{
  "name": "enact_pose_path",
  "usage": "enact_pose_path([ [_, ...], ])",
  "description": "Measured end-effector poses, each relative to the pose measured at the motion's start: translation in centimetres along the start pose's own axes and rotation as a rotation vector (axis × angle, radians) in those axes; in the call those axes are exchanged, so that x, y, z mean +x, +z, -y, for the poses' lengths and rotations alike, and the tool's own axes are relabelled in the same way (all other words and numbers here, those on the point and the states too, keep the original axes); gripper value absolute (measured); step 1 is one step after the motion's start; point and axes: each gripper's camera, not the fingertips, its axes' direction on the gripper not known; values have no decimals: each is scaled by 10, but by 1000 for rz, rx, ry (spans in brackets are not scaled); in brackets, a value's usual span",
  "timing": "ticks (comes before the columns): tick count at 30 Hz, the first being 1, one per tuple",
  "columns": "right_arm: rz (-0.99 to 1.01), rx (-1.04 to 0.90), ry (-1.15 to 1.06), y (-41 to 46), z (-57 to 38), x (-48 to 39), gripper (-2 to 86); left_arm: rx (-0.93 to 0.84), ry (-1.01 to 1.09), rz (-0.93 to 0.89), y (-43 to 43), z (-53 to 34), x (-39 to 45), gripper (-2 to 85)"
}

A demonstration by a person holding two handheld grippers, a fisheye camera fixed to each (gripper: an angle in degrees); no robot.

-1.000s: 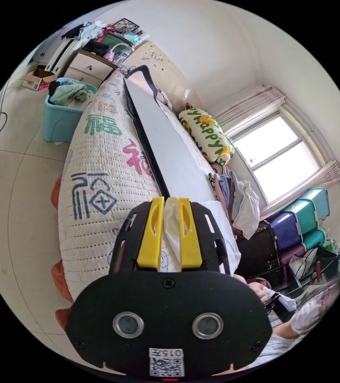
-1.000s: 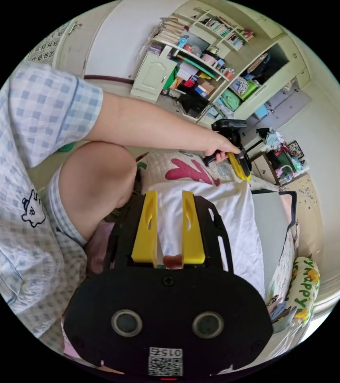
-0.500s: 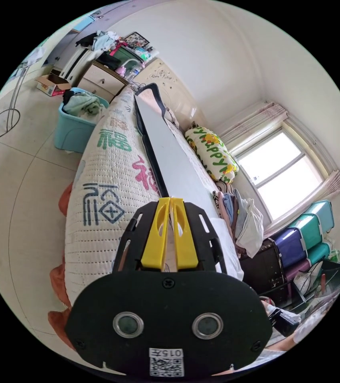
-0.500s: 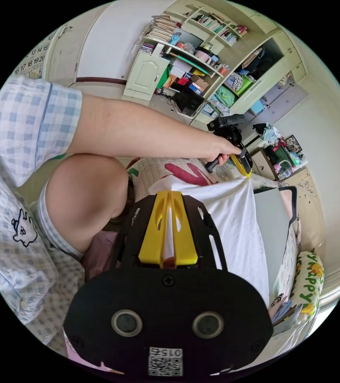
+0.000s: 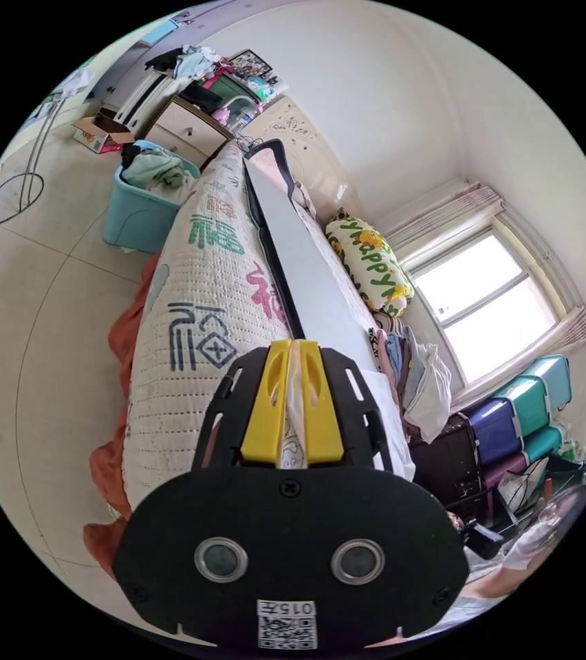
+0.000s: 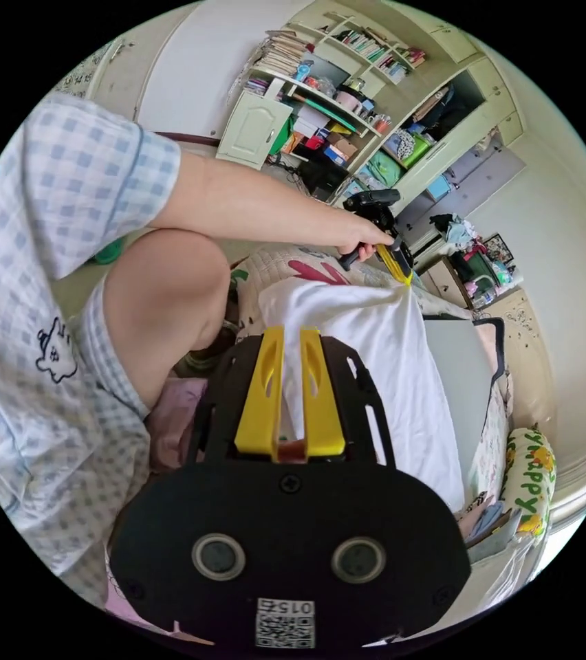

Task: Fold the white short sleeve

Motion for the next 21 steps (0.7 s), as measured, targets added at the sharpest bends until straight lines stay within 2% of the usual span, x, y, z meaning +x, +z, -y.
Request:
enact_pose_path([
  [2,-8,58,89,-29,-32,28,63,54,20,88,-12,-10,2,46],
  [4,-97,106,260,-66,-83,72,65,165,60,249,-26,-23,20,45],
  [5,-126,102,310,-74,-97,83,65,205,70,270,-29,-27,27,42],
  [7,-227,65,519,-105,-156,128,65,363,149,246,-30,-42,62,28],
  [9,-269,44,686,-128,-201,158,64,410,247,176,-11,-49,95,27],
  [11,-254,30,821,-147,-243,185,61,378,362,103,28,-53,133,35],
  [14,-133,74,1034,-173,-306,220,59,118,524,-46,134,-56,193,23],
  [16,-54,118,1122,-184,-339,235,66,-160,603,-168,239,-63,230,10],
  [19,30,94,1112,-194,-350,250,79,-384,647,-115,359,-85,258,22],
  [21,37,47,1091,-198,-351,257,86,-468,676,-72,418,-99,267,33],
])
